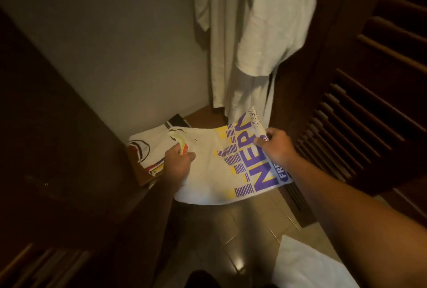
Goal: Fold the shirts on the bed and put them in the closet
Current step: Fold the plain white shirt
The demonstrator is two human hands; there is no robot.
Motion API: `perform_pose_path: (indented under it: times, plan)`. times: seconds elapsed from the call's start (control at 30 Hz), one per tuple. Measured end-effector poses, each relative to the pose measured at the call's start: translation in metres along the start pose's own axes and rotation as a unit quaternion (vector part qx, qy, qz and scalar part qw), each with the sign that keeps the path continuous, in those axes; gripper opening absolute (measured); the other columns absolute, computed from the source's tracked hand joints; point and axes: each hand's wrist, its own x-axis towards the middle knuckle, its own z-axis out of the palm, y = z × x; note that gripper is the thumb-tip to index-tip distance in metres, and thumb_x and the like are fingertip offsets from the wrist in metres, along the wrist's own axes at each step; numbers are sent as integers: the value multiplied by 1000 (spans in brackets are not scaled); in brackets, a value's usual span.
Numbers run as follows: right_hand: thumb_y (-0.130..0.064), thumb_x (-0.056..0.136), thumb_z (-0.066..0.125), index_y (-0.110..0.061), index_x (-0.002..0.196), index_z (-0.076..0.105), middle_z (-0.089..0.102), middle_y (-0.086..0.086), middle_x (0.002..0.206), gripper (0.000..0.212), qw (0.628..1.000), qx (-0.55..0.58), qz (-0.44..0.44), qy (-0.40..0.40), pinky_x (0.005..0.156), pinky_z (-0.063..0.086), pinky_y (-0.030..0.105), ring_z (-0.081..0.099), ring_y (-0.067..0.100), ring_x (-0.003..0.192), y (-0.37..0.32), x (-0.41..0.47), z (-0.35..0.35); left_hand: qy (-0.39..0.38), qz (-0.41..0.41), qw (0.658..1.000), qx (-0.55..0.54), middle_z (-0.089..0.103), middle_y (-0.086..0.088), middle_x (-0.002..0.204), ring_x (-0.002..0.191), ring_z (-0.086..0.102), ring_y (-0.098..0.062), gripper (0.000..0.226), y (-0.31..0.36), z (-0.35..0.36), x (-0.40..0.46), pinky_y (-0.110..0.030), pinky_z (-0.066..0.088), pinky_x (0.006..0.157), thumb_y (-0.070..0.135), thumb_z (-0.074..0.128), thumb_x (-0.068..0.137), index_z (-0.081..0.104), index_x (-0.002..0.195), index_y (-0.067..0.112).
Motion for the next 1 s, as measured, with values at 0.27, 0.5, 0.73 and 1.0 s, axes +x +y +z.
perform_pose_path:
  times: [0.27, 0.5, 0.73, 1.0]
  plan:
    - [-30, 92, 71, -16, 114, 62, 74, 7, 103, 28, 997, -23, -42, -66, 80, 62, 44, 73, 25, 83, -52, 60, 46, 99, -32, 995, -9, 50, -11, 139, 137, 46, -33, 63, -7, -25, 35, -34, 38, 107, -3, 69, 90, 42, 147, -5]
    - [-23, 94, 67, -14, 113, 60, 71, 7, 106, 22, 991, -25, -71, -107, 71, 62, 39, 72, 25, 86, -76, 117, 112, 135, -41, 988, -56, 46, -20, 149, 131, 48, -31, 62, -35, -50, 112, -26, 46, 98, 3, 71, 92, 44, 147, -1]
    - [-17, 92, 66, -19, 110, 58, 70, 6, 108, 20, 988, 5, -99, -122, 81, 61, 48, 70, 26, 93, -52, 200, 191, 159, -58, 976, -139, 65, -19, 111, 95, 64, -32, 52, -96, -52, 213, -33, 57, 72, 12, 83, 75, 64, 123, 2]
    - [-20, 97, 65, -19, 111, 58, 67, -1, 101, 16, 981, 17, -165, -104, 59, 50, 24, 65, 8, 78, 46, 312, 294, 256, -27, 952, -168, 68, -11, 85, 72, 61, -26, 40, -201, -2, 325, -34, 48, 64, 26, 66, 69, 69, 106, 11]
